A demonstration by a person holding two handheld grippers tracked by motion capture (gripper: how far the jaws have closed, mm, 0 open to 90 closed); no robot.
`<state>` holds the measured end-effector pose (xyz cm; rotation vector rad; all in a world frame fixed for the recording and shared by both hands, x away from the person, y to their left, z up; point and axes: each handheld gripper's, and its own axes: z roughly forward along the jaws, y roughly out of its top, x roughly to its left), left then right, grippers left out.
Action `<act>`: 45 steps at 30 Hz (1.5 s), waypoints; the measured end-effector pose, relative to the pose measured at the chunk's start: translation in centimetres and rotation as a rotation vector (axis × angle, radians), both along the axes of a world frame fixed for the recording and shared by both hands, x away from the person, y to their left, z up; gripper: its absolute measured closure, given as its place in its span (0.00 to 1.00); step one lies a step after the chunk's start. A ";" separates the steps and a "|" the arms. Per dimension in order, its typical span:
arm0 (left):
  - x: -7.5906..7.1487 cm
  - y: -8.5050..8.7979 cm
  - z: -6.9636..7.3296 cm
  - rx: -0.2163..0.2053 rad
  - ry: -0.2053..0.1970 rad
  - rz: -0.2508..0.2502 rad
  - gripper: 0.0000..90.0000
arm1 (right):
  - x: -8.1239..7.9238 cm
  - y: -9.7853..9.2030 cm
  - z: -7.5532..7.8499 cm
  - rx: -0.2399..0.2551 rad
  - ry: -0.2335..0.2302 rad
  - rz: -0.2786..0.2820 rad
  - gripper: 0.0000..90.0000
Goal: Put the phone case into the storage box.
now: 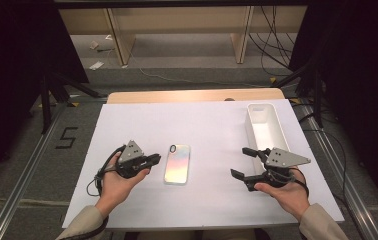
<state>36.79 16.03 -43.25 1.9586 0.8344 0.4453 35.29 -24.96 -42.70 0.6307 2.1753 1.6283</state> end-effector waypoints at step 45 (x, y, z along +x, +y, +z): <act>1.6 -10.3 -5.2 0.203 0.215 -0.169 1.00 | 0.2 -0.2 -0.3 0.007 0.018 -0.014 0.21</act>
